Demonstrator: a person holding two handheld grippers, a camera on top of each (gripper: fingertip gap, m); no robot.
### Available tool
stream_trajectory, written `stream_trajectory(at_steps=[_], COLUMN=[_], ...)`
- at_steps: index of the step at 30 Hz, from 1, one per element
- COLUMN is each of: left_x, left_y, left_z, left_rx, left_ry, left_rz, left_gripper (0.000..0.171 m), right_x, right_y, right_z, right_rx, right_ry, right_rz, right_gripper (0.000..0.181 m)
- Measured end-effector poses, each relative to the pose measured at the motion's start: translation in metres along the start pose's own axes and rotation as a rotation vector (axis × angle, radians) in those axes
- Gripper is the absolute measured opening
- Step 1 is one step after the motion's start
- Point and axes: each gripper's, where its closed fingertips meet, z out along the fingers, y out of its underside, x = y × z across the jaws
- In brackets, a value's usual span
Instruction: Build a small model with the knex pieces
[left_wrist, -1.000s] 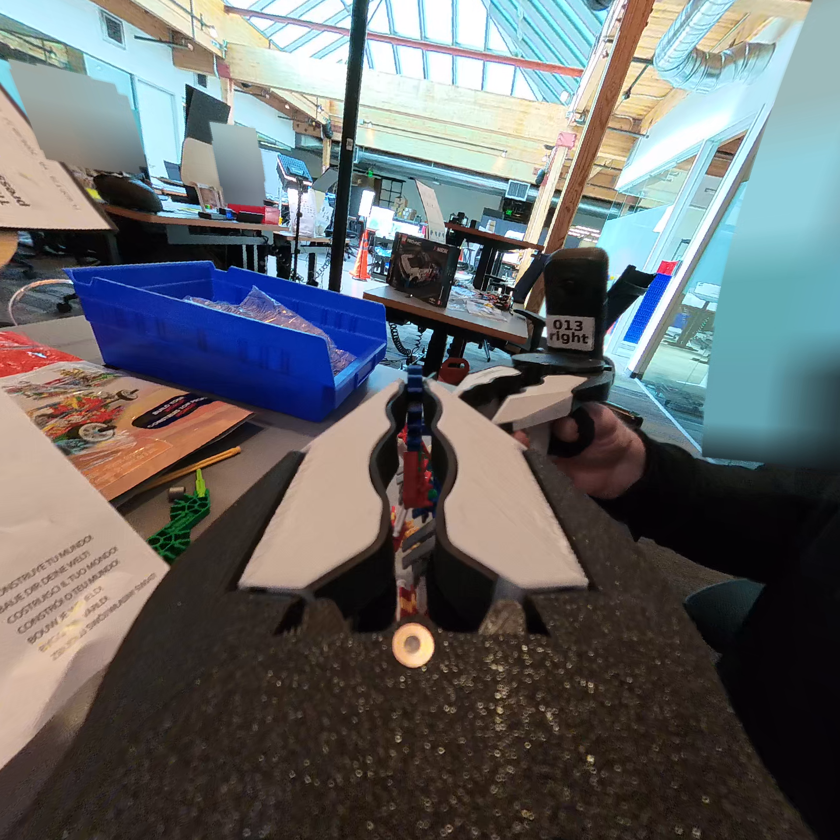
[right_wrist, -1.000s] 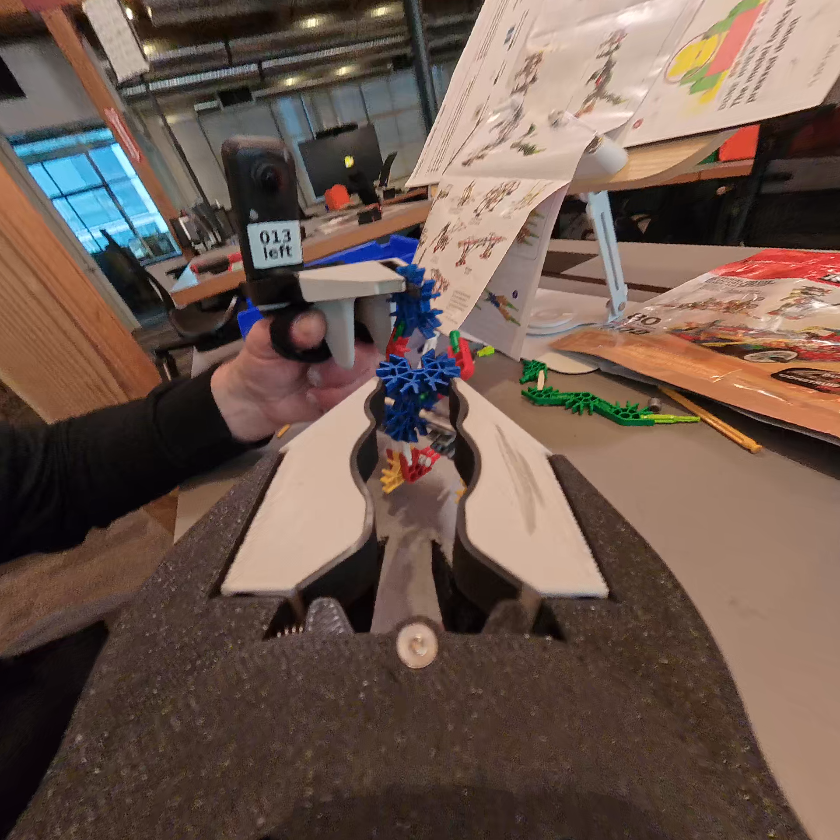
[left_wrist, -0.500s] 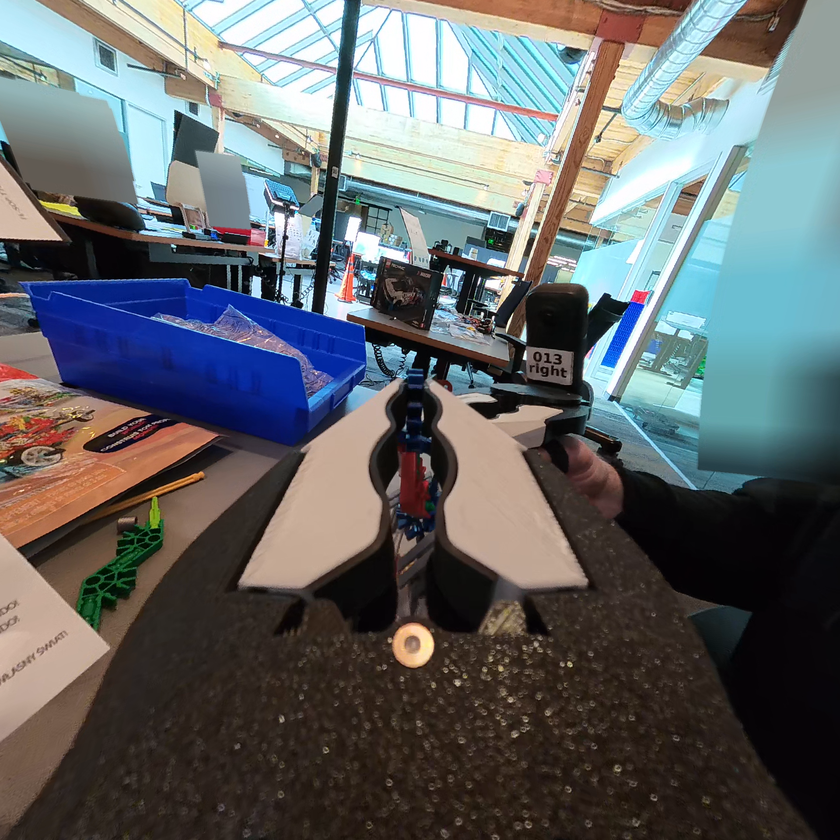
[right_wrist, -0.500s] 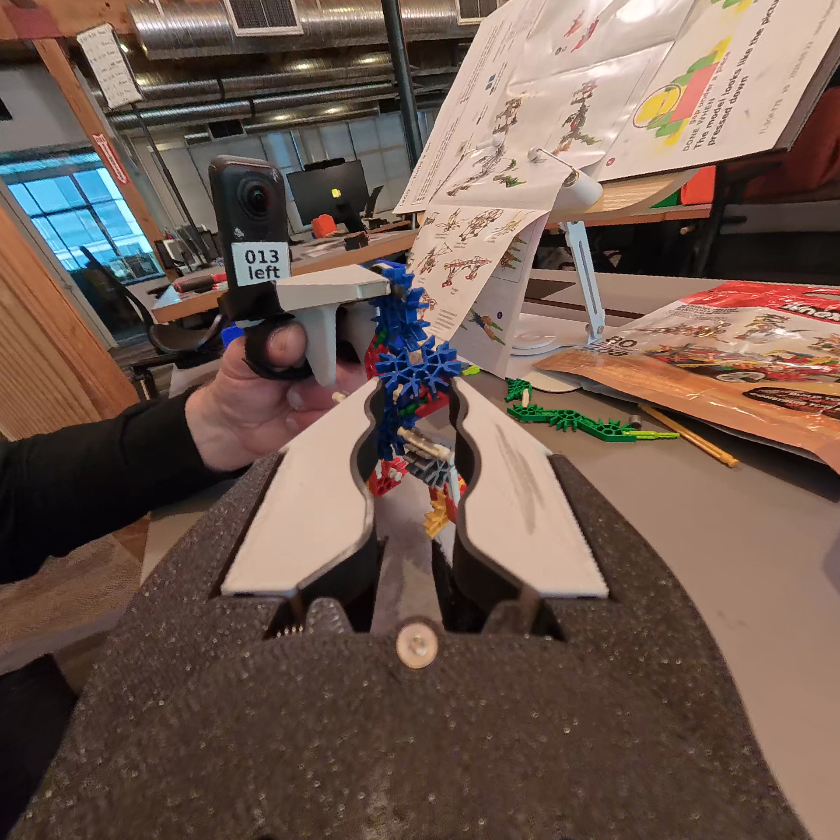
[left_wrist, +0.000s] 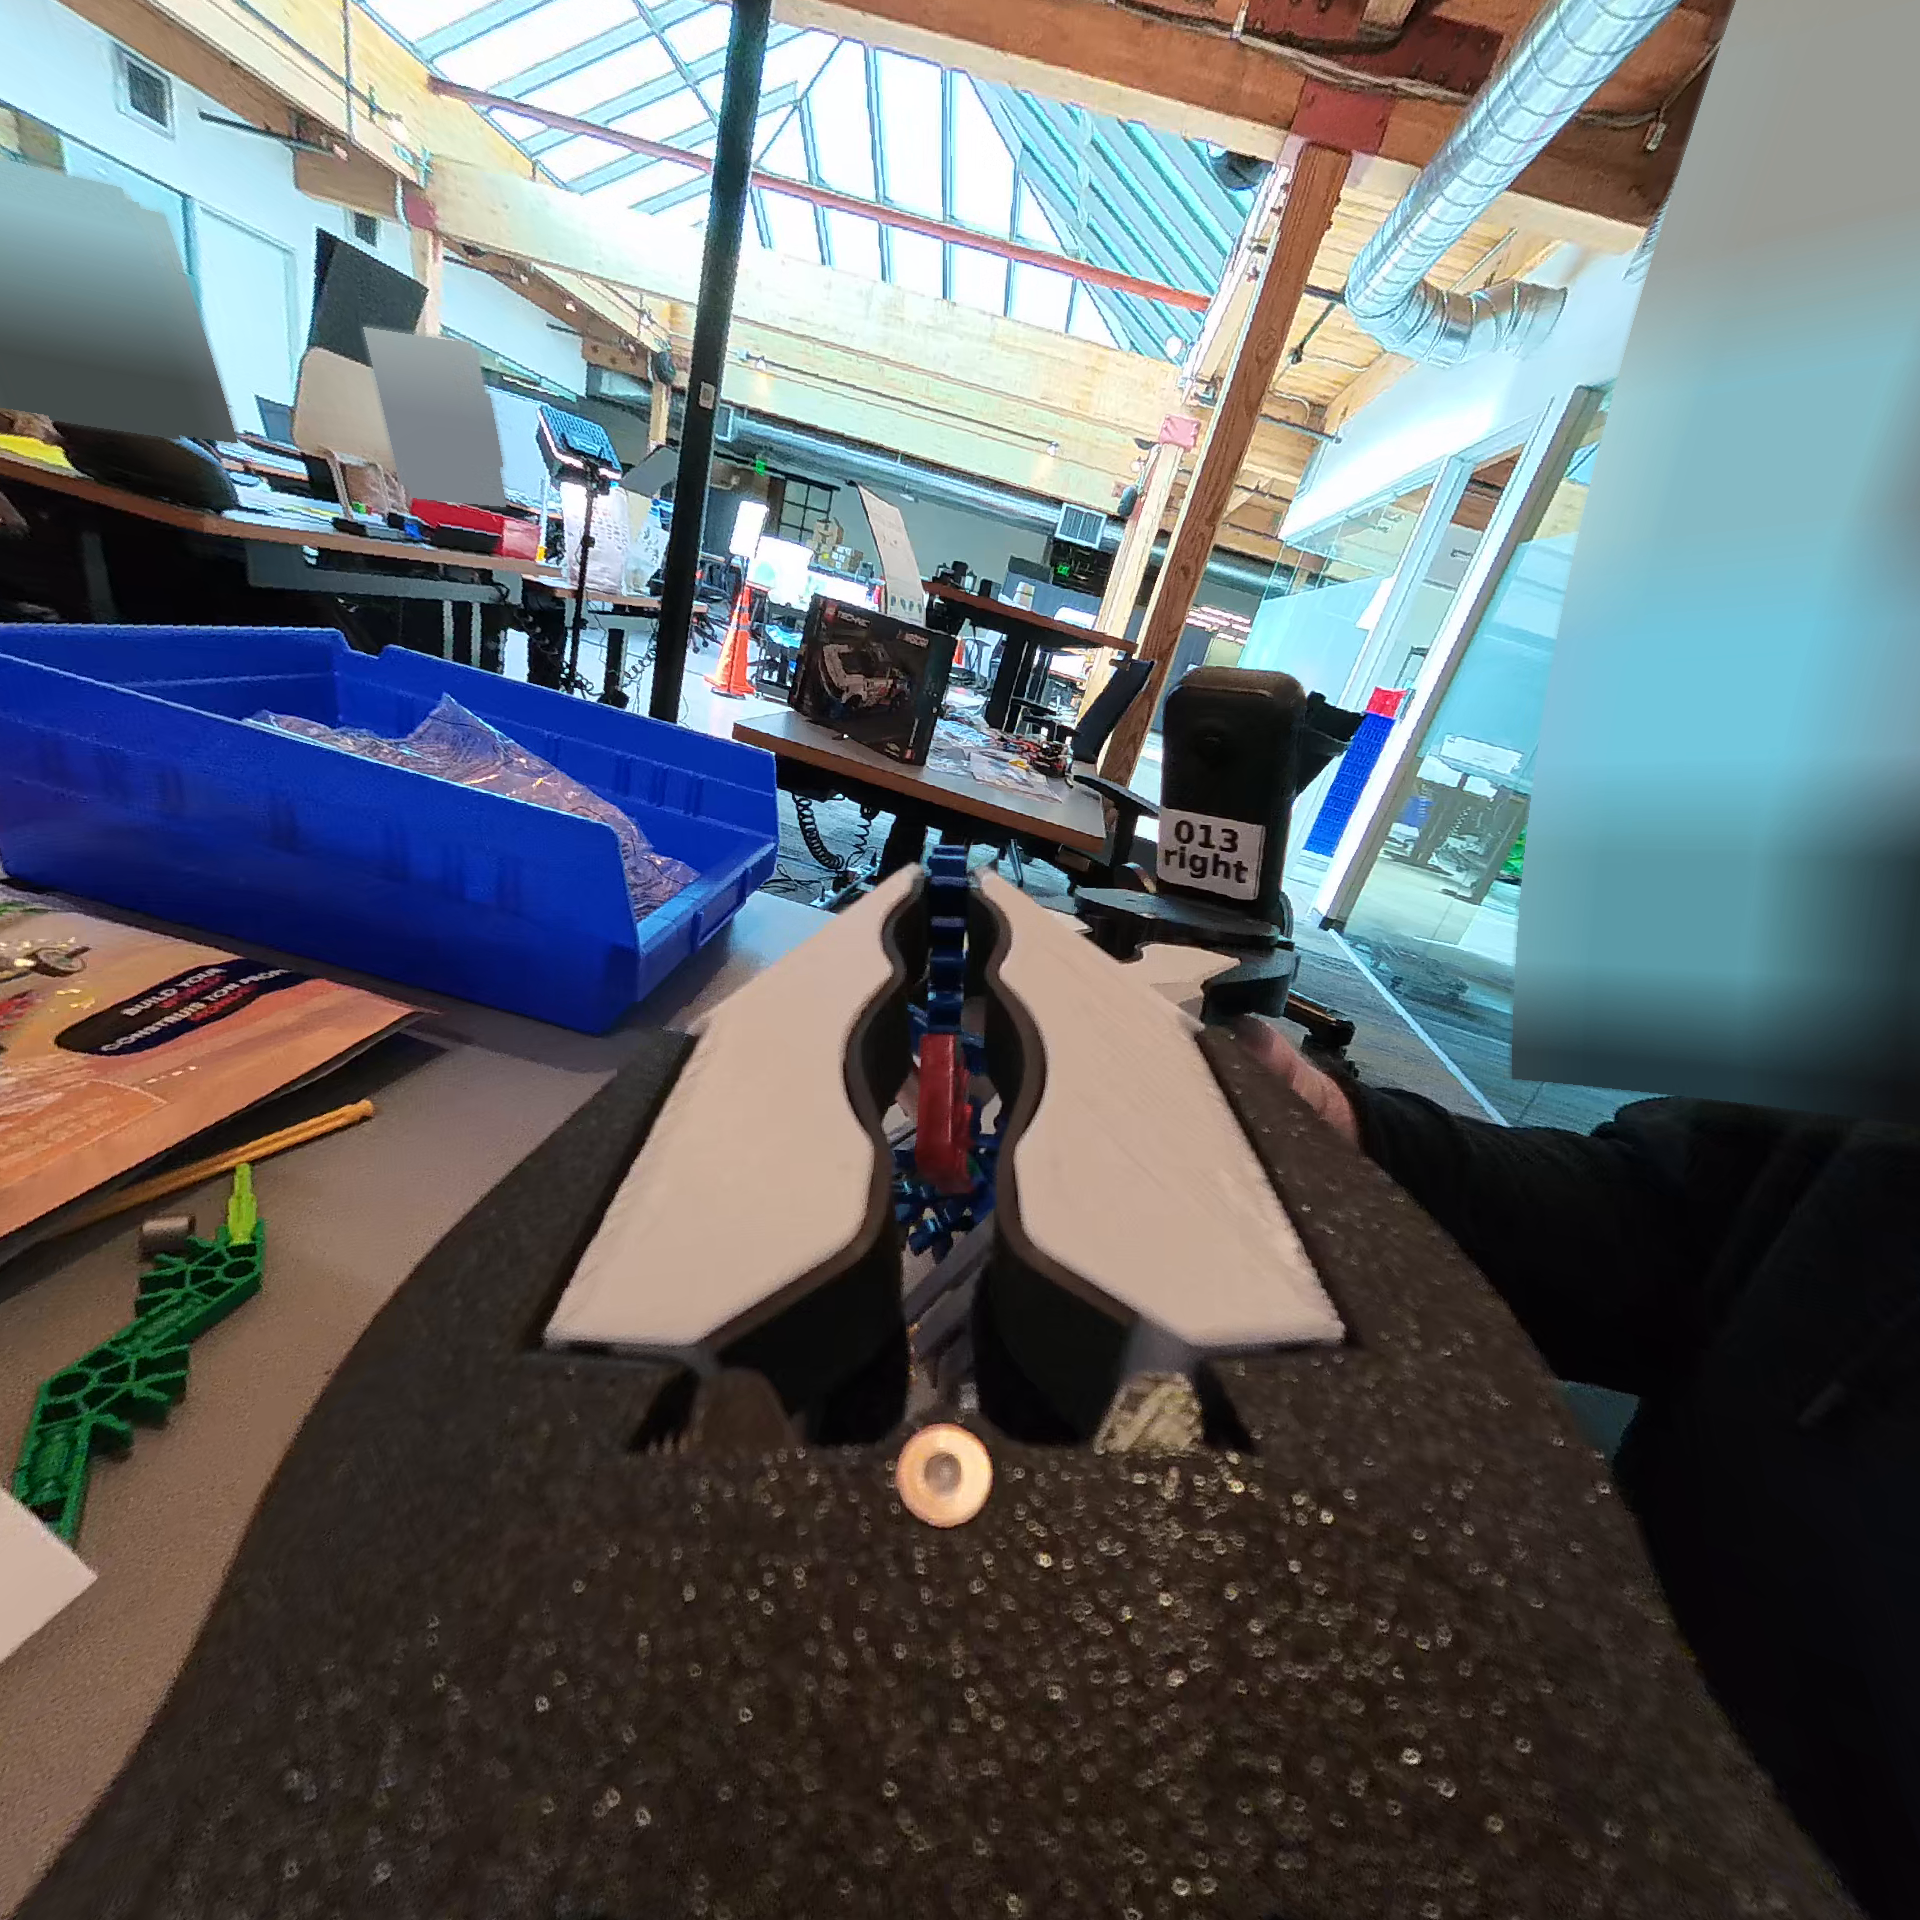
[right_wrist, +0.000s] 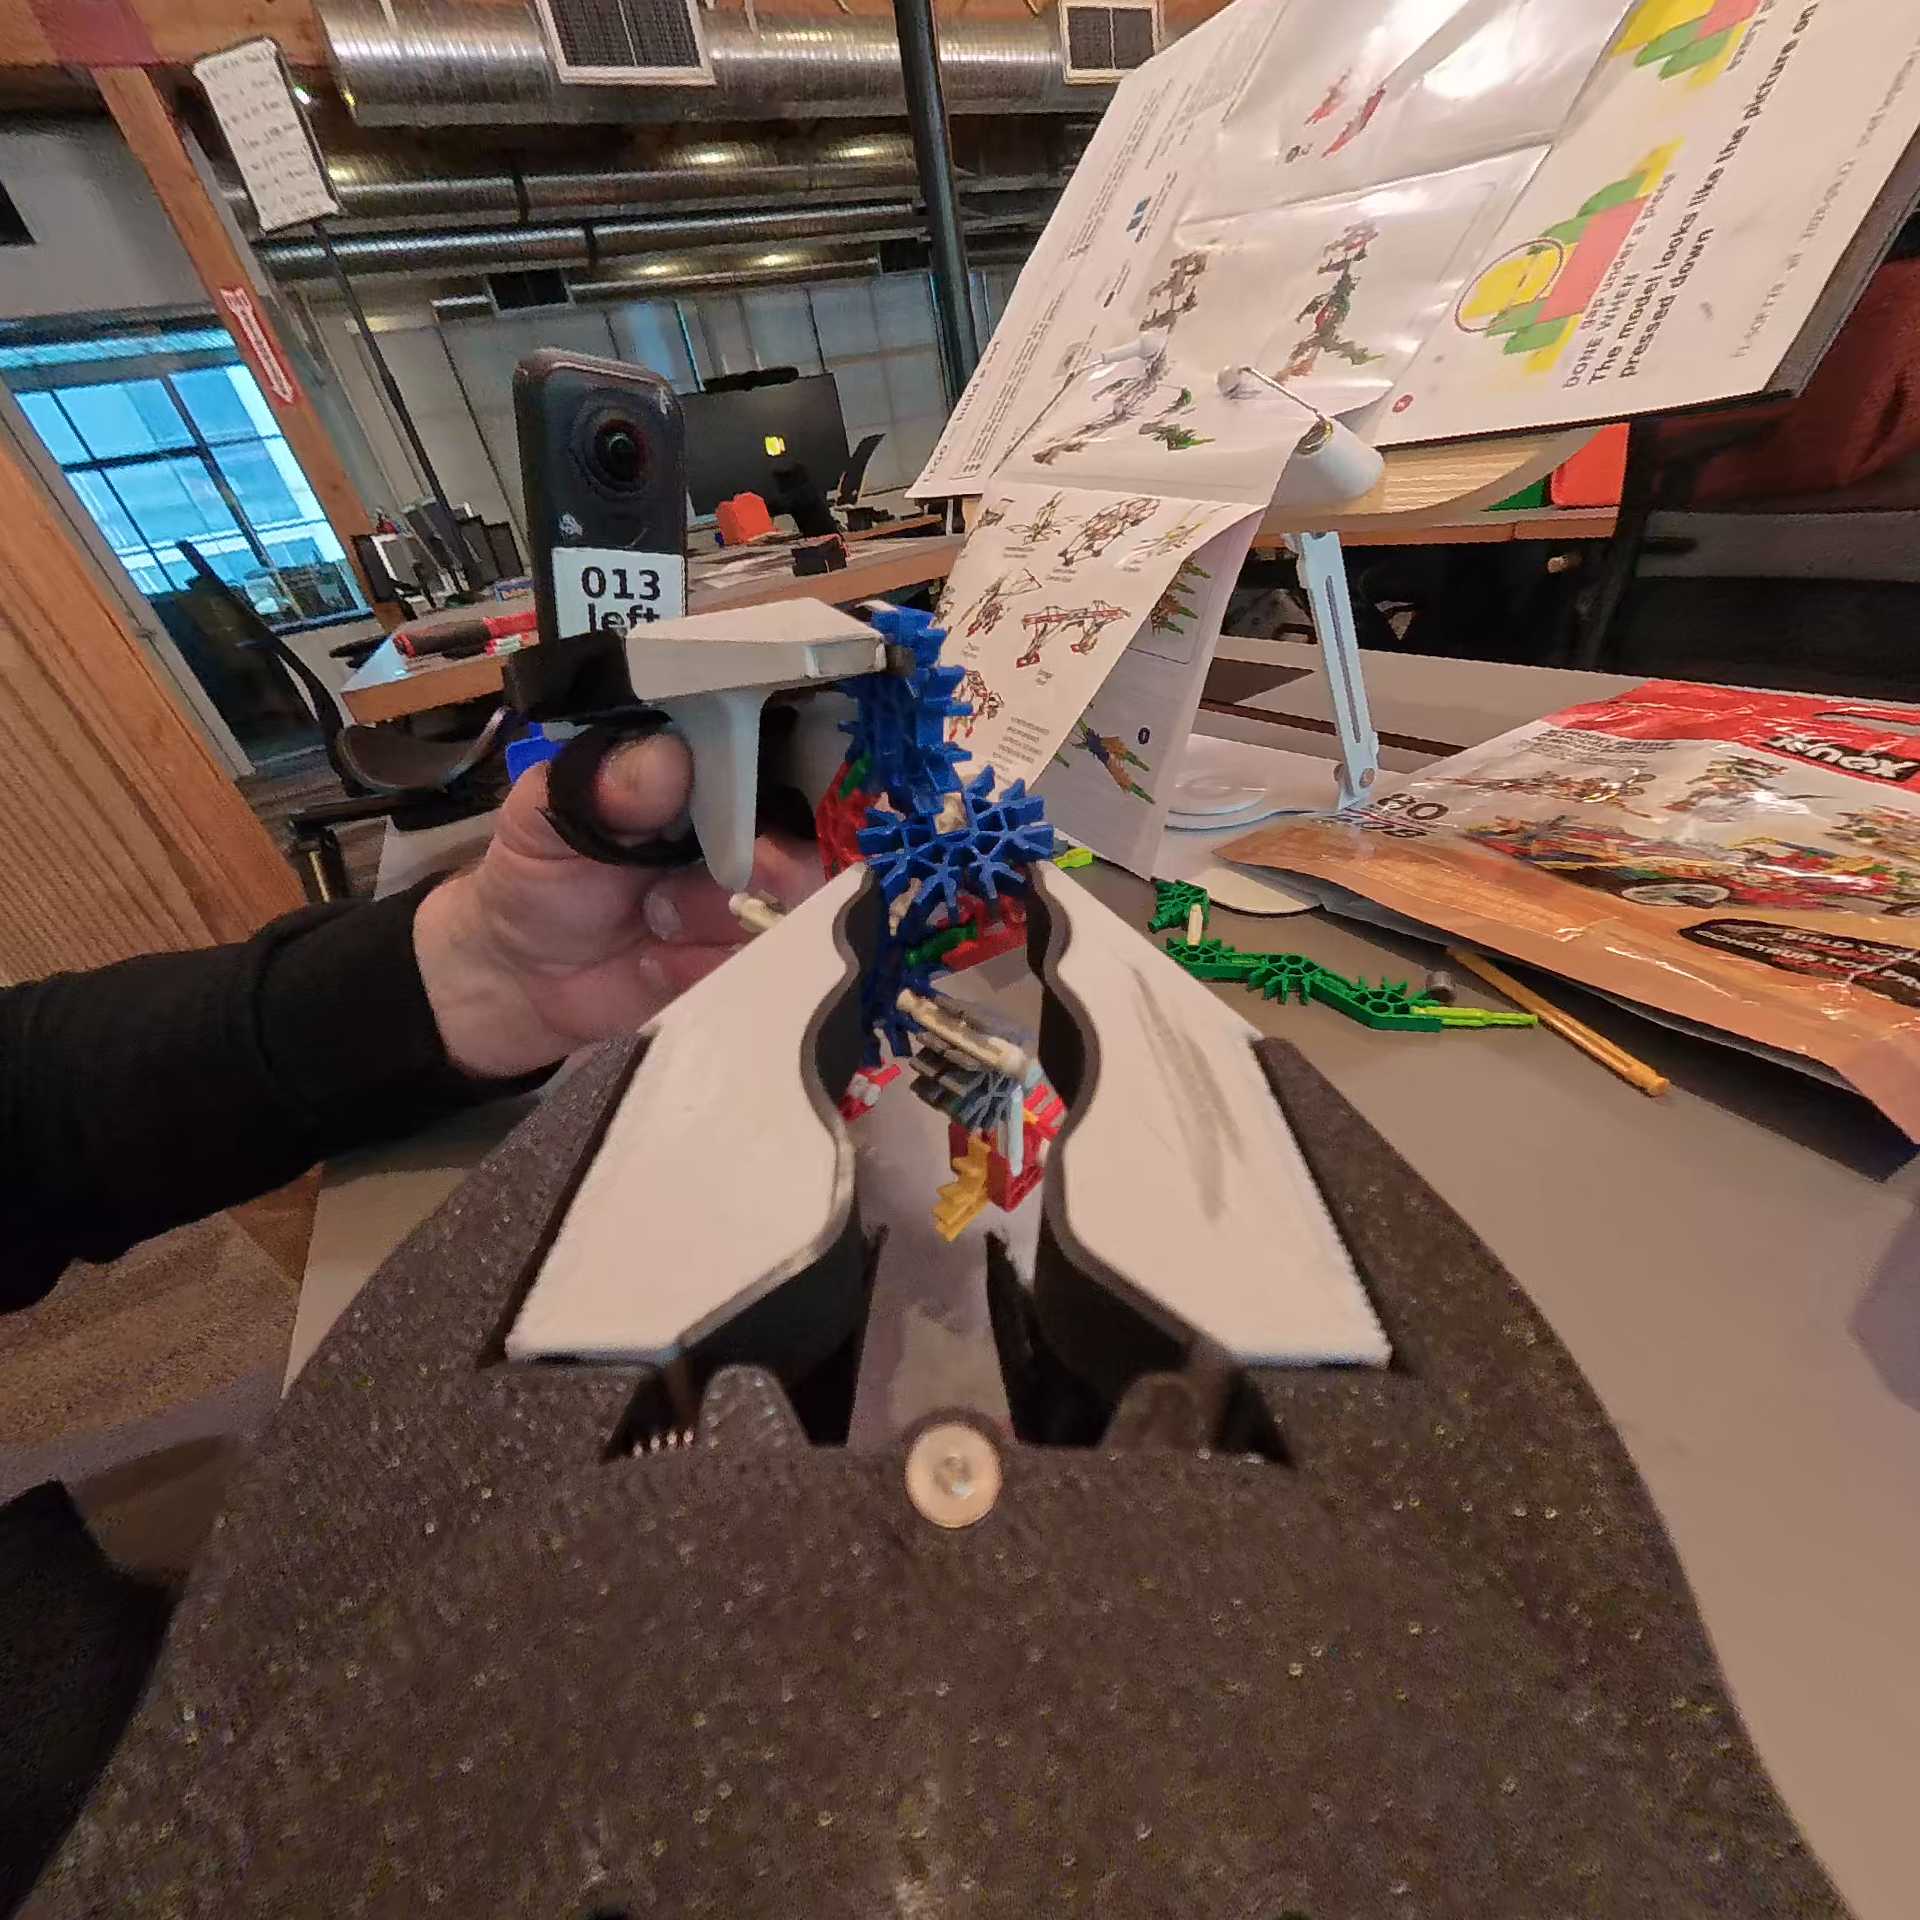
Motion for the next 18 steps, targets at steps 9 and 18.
stream_trajectory(at_steps=[9,18], left_x=[0.006,-0.014], left_y=[0.003,0.006], left_z=[0.004,-0.005], left_rx=[-0.012,-0.03], left_ry=[0.04,-0.03], left_rz=[-0.033,-0.056], left_gripper=[0.002,0.002], right_x=[0.001,0.013], right_y=[0.001,0.005], right_z=[-0.001,-0.024], right_rx=[-0.007,-0.033], right_ry=[0.008,0.045], right_rz=[-0.017,-0.034], right_gripper=[0.027,0.027])
